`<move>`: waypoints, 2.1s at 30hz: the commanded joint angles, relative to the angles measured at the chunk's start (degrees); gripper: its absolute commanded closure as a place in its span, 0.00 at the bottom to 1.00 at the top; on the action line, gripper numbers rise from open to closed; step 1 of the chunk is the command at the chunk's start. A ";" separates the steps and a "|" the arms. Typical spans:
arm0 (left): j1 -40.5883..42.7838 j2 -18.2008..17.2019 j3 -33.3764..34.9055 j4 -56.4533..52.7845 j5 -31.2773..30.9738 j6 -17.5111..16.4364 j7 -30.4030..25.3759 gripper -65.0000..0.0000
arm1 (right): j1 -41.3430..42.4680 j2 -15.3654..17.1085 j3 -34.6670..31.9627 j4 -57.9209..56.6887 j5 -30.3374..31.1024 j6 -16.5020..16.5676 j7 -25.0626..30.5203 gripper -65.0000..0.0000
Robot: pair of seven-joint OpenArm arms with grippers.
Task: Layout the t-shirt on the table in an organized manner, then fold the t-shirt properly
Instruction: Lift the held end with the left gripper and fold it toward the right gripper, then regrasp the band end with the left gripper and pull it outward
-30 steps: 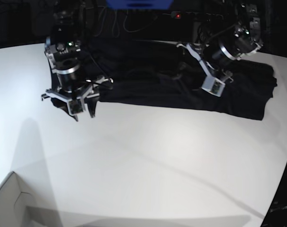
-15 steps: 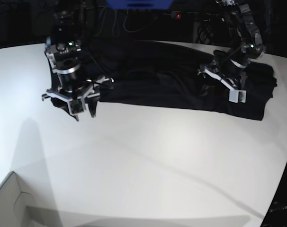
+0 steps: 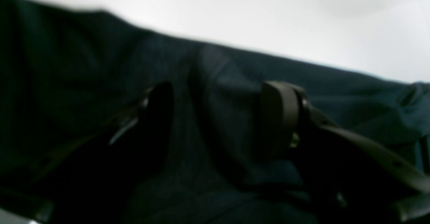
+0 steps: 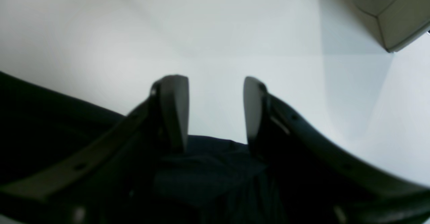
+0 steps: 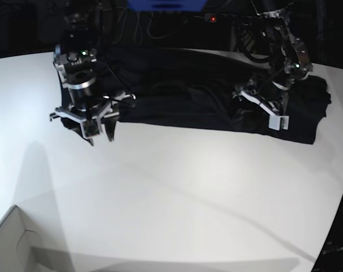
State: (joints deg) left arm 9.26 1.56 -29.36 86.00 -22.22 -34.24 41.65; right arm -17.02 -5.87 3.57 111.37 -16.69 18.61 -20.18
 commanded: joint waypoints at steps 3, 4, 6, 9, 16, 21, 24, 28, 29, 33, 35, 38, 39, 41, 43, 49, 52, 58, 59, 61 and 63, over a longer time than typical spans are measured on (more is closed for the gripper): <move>-0.86 -1.61 2.95 0.55 -1.21 -0.35 -0.99 0.49 | 0.62 -0.15 -0.10 0.94 0.29 -0.02 1.59 0.59; -0.86 -1.69 3.65 0.29 -1.21 -0.35 -0.99 0.56 | 0.62 -0.07 -0.19 0.94 0.29 -0.02 1.59 0.59; -1.12 -1.61 3.83 -0.06 -1.30 -0.35 -1.08 0.71 | 0.62 -0.07 -0.19 0.94 0.29 -0.02 1.59 0.59; -1.04 -1.43 3.83 0.38 -1.30 -0.35 -1.08 0.92 | 0.62 0.55 -0.10 0.94 0.29 -0.02 1.59 0.59; 0.63 -1.17 0.66 4.95 -1.83 -0.35 -0.64 1.00 | 0.53 0.99 0.07 0.85 0.38 -0.02 1.59 0.59; 4.33 -0.46 -6.02 14.62 -1.83 -0.35 -0.64 1.00 | 0.53 0.99 0.07 0.85 0.38 -0.02 1.59 0.59; 5.21 -0.55 -11.38 18.14 -1.83 -0.35 -0.64 1.00 | 0.53 0.99 -0.10 0.85 0.38 -0.02 1.59 0.59; 5.21 -0.82 -19.38 19.45 -1.83 -0.97 -0.64 1.00 | 0.53 0.90 -0.19 0.85 0.38 -0.02 1.59 0.59; 4.85 -0.99 -21.49 19.37 -1.83 -0.97 -0.64 1.00 | 0.53 0.90 -0.19 0.85 0.38 -0.02 1.59 0.59; 2.92 -2.49 -26.85 19.10 -1.83 -0.97 -0.64 1.00 | 0.44 0.81 -0.19 0.85 0.38 0.07 1.59 0.59; 2.30 -2.49 -28.53 17.43 -1.83 -0.97 -0.64 1.00 | 0.27 0.73 -0.19 0.85 0.38 0.07 1.59 0.59; -0.42 -4.60 -31.51 13.48 -1.83 -0.97 -0.64 1.00 | 0.09 0.73 -0.19 0.85 0.38 0.07 1.59 0.59; -0.95 -5.12 -31.95 11.63 -1.83 -0.97 -0.64 1.00 | 0.09 0.73 -0.19 0.85 0.38 0.07 1.59 0.59; -1.92 -6.53 -32.22 8.20 -1.83 -0.97 -0.64 1.00 | 0.00 0.73 -0.19 0.85 0.38 0.07 1.59 0.59; -2.27 -7.85 -32.31 5.92 -1.83 -0.97 -0.64 1.00 | -0.52 0.73 -0.10 0.94 0.38 0.07 1.59 0.59; -3.59 -9.61 -32.04 1.17 -1.83 -0.97 -0.64 1.00 | -1.14 0.81 0.16 1.29 0.38 0.07 1.59 0.59; -4.29 -9.61 -32.04 -0.15 -1.47 -0.97 -0.64 0.99 | -1.14 0.81 0.25 1.46 0.38 0.07 1.59 0.59; -4.03 -9.61 -32.04 -1.20 -1.83 -1.06 -0.55 0.66 | -2.37 0.99 0.34 3.13 0.29 0.07 1.77 0.58; -3.67 -9.61 -32.04 -1.12 -1.83 -1.06 -0.55 0.59 | -2.63 0.99 0.34 3.49 0.29 0.07 1.77 0.58; -3.41 -9.61 -32.13 -0.59 -1.91 -1.15 -0.55 0.48 | -2.81 0.99 0.34 3.49 0.29 0.07 1.77 0.58; -3.41 -9.61 -32.31 -0.59 -1.91 -1.15 -0.55 0.43 | -2.98 0.90 1.13 3.49 0.29 0.07 1.68 0.58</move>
State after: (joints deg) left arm 6.04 -6.98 -61.41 84.20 -22.98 -34.96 42.37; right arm -20.14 -4.93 4.47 113.65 -16.64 18.63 -19.90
